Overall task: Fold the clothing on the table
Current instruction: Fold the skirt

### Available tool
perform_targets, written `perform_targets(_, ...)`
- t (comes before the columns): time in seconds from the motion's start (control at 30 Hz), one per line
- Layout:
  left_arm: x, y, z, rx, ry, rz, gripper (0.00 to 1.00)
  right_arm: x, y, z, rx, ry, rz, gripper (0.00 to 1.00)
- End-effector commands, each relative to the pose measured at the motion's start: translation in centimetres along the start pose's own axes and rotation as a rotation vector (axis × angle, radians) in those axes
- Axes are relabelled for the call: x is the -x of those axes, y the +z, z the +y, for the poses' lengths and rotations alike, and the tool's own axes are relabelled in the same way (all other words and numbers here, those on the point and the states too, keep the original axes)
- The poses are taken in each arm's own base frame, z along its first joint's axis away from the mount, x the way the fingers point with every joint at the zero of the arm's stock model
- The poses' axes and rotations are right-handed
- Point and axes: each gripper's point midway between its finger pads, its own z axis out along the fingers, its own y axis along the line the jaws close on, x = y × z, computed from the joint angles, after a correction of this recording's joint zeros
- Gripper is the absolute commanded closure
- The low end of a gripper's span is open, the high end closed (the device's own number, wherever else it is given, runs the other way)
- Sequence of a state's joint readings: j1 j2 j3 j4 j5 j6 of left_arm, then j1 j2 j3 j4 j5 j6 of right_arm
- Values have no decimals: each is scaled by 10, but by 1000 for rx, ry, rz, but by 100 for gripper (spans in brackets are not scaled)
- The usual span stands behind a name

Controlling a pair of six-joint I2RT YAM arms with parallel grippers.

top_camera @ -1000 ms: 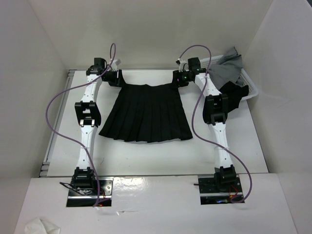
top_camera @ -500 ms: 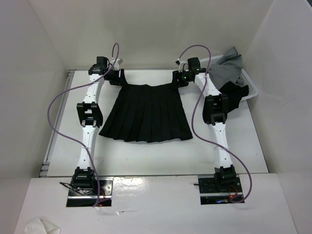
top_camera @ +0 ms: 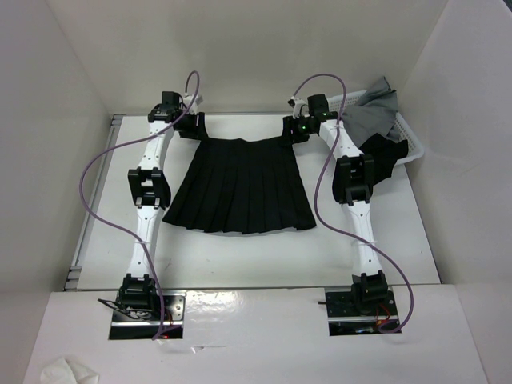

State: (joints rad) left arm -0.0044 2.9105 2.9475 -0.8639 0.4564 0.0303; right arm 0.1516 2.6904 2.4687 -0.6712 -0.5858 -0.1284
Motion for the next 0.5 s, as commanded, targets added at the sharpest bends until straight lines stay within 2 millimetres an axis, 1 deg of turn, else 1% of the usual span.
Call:
perform_targets(0.0, -39, 19, -3, -21, -27, 107, 39, -4, 5, 12, 27, -7, 25, 43)
perform_targets(0.03, -38, 21, -12, -45, -22, 107, 39, -4, 5, 12, 27, -7, 25, 43)
perform_targets(0.07, -38, 21, -13, -54, -22, 106, 40, -4, 5, 12, 27, -7, 25, 43)
perform_targets(0.1, -42, 22, -15, -64, -28, 114, 40, -4, 5, 12, 27, -7, 25, 43)
perform_targets(0.13, -46, 27, -22, -90, -27, 122, 40, -4, 5, 12, 27, -7, 25, 43)
perform_targets(0.2, -47, 27, -26, -111, -33, 128, 40, -4, 5, 12, 27, -7, 25, 43)
perform_targets(0.27, -54, 31, -29, -140, -44, 140, 41, -4, 5, 12, 27, -7, 25, 43)
perform_targets(0.3, -54, 31, -29, -140, -44, 140, 41, -4, 5, 12, 27, -7, 25, 43)
perform_targets(0.33, -56, 32, -36, -147, -41, 151, 43, -4, 5, 12, 27, -7, 25, 43)
perform_targets(0.4, -61, 35, -32, -136, -45, 161, 45, -6, 5, 12, 28, -2, 33, 43)
perform_targets(0.47, -62, 36, -29, -113, -43, 164, 50, -6, 5, 12, 28, -2, 33, 43)
